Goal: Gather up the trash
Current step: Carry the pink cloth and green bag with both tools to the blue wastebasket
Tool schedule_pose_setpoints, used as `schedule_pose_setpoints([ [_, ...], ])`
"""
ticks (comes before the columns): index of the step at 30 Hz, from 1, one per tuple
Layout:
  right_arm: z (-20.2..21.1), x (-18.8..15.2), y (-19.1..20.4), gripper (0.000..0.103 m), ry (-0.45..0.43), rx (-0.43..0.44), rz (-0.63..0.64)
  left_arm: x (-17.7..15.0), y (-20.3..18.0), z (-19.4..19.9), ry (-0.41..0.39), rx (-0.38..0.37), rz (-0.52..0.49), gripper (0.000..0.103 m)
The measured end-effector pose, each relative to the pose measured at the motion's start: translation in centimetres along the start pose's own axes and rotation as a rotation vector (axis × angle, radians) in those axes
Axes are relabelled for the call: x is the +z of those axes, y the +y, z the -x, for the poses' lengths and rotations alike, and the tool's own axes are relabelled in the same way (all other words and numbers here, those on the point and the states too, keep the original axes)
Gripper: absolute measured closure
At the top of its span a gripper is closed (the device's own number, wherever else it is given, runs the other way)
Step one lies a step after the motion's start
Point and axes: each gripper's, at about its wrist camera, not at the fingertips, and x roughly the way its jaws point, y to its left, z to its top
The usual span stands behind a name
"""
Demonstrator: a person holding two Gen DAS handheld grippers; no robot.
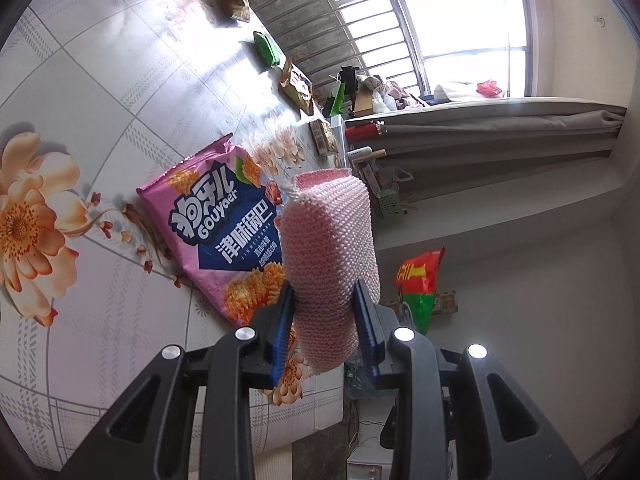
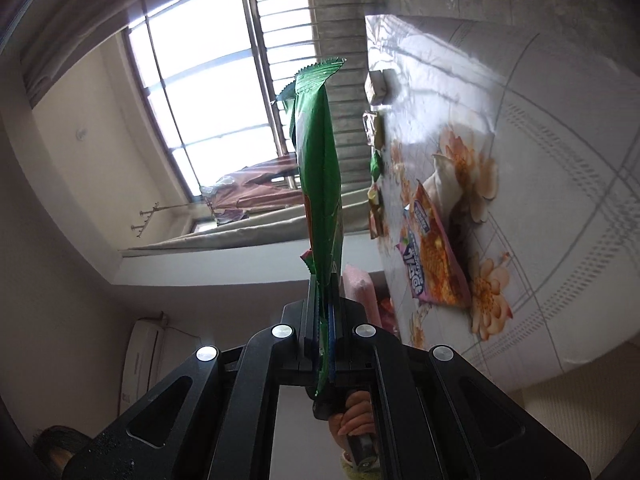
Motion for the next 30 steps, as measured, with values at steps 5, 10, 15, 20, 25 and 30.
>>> schedule_pose_setpoints([
  [5, 4.4, -0.9, -0.9, 0.101, -0.067, 0.014, -0.008, -1.8, -2.3, -0.8, 0.033, -0.018, -0.037, 0.075],
  [10, 8.4, -1.6, -1.9, 0.101, -0.147, 0.052, -0.02, -3.6, -5.2, -3.0, 0.092, -0.026, -0.086, 0.075],
  [15, 11.1, -2.0, -2.4, 0.101, -0.214, 0.079, -0.031, -5.4, -7.9, -5.3, 0.141, -0.04, -0.13, 0.075],
  [20, 13.2, -1.6, -3.3, 0.101, -0.253, 0.095, -0.05, -7.0, -9.9, -7.0, 0.171, -0.05, -0.16, 0.075],
  [25, 14.9, -1.6, -4.1, 0.101, -0.282, 0.105, -0.067, -8.1, -11.1, -8.3, 0.196, -0.044, -0.187, 0.075],
  [30, 16.4, -1.3, -5.3, 0.101, -0.311, 0.117, -0.094, -8.7, -12.0, -9.6, 0.216, -0.038, -0.21, 0.075],
])
